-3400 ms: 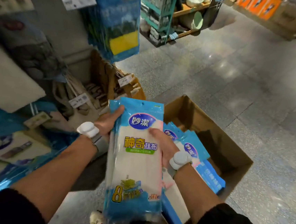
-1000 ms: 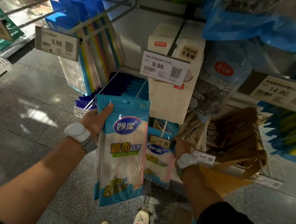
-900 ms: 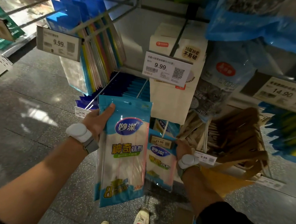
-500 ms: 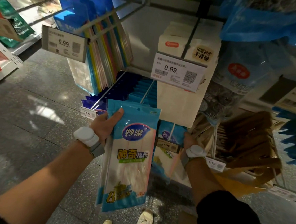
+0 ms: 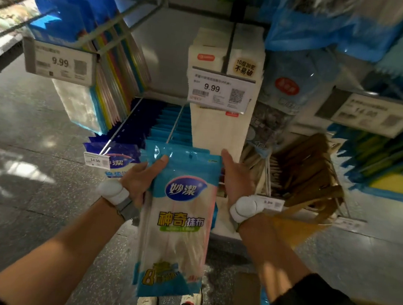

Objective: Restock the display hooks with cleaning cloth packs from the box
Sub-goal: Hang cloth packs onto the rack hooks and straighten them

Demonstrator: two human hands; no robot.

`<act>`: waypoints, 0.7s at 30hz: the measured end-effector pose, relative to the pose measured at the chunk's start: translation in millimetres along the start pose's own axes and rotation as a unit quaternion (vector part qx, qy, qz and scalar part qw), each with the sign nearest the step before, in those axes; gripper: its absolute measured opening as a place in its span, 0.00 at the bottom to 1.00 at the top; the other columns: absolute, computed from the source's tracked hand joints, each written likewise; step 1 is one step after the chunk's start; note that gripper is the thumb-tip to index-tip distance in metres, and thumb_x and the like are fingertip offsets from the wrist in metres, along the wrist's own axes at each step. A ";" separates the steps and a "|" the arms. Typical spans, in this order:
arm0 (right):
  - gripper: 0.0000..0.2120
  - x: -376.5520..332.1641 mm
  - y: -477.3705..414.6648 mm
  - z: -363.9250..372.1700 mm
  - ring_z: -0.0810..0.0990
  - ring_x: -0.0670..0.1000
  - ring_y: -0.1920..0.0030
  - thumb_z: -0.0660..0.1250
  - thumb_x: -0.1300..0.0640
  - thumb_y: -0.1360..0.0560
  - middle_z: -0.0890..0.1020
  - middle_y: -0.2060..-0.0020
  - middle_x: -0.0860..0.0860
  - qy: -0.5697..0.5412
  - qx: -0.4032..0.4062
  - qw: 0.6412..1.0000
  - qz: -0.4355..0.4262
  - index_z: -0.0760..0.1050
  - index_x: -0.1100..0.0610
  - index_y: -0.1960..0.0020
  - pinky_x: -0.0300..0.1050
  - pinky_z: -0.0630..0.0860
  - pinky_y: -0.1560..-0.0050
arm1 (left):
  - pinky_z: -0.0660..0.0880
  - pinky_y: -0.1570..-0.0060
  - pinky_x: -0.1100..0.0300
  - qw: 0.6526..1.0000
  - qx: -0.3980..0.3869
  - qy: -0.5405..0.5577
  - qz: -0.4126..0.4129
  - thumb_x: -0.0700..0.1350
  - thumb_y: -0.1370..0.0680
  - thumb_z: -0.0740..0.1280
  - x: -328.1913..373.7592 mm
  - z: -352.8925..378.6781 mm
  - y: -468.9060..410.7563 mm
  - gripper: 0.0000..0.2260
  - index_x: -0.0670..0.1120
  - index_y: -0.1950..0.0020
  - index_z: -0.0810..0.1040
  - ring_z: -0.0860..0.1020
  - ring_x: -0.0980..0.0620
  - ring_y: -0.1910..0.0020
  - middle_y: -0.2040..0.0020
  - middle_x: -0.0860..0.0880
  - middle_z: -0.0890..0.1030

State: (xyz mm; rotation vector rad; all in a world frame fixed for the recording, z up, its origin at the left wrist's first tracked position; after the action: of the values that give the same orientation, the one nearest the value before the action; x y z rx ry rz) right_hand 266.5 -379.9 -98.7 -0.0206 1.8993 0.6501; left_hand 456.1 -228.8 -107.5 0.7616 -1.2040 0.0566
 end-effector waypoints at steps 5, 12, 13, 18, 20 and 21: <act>0.07 4.2 30.2 -1.8 0.86 0.42 0.59 0.71 0.48 0.22 0.87 0.59 0.44 -0.125 -0.069 0.990 -0.003 0.83 0.51 0.51 0.35 0.81 0.60 | 0.79 0.38 0.43 1.000 0.015 -0.007 -0.015 0.69 0.38 0.78 -0.1 7.0 7.2 0.37 0.46 0.39 0.80 0.83 0.43 0.41 0.42 0.44 0.85; 0.11 37.3 40.9 -1.5 0.86 0.58 0.49 0.67 0.54 0.20 0.87 0.48 0.58 -0.237 -0.041 0.967 0.082 0.81 0.59 0.42 0.51 0.83 0.51 | 0.78 0.36 0.44 0.999 0.021 -0.025 -0.003 0.72 0.39 0.76 11.9 -2.6 9.0 0.37 0.46 0.42 0.80 0.84 0.45 0.43 0.43 0.46 0.85; 0.11 45.2 38.7 -3.6 0.86 0.59 0.48 0.66 0.55 0.19 0.87 0.48 0.59 -0.245 -0.040 0.964 0.092 0.80 0.60 0.41 0.54 0.82 0.46 | 0.77 0.36 0.44 0.999 0.024 -0.027 0.014 0.71 0.35 0.76 14.6 -5.9 6.0 0.33 0.46 0.43 0.82 0.84 0.45 0.44 0.44 0.46 0.85; 0.16 93.3 35.0 -13.1 0.85 0.61 0.48 0.71 0.44 0.28 0.87 0.52 0.58 -0.113 -0.018 0.981 0.155 0.82 0.56 0.50 0.64 0.79 0.39 | 0.78 0.37 0.37 0.996 0.063 -0.017 0.064 0.72 0.38 0.77 24.2 -28.5 -7.5 0.26 0.55 0.50 0.89 0.85 0.43 0.44 0.46 0.48 0.88; 0.16 112.0 29.3 -16.1 0.84 0.62 0.45 0.71 0.41 0.29 0.87 0.50 0.56 -0.066 -0.025 0.986 0.154 0.82 0.55 0.55 0.64 0.77 0.37 | 0.78 0.38 0.37 0.994 0.074 -0.017 0.073 0.74 0.40 0.77 28.6 -31.4 -8.4 0.28 0.56 0.50 0.89 0.86 0.42 0.46 0.48 0.48 0.88; 0.12 114.9 26.3 -14.7 0.83 0.62 0.42 0.70 0.44 0.25 0.85 0.46 0.56 -0.045 -0.028 0.987 0.153 0.81 0.54 0.55 0.61 0.77 0.36 | 0.78 0.38 0.37 0.994 0.078 -0.011 0.077 0.74 0.40 0.76 29.8 -33.5 -9.4 0.29 0.55 0.49 0.88 0.86 0.42 0.46 0.47 0.48 0.88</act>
State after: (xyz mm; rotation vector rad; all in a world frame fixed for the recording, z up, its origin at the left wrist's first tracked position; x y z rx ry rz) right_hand 197.3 -331.9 -182.5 0.2654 1.8118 0.8966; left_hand 499.1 -227.5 -91.6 0.8043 -1.2893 0.2728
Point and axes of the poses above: each hand's wrist, its own y-axis away from the middle knuckle, its own z-axis out of the palm, x = y × z, the point moved 2 cm from there along -y, towards the middle knuckle
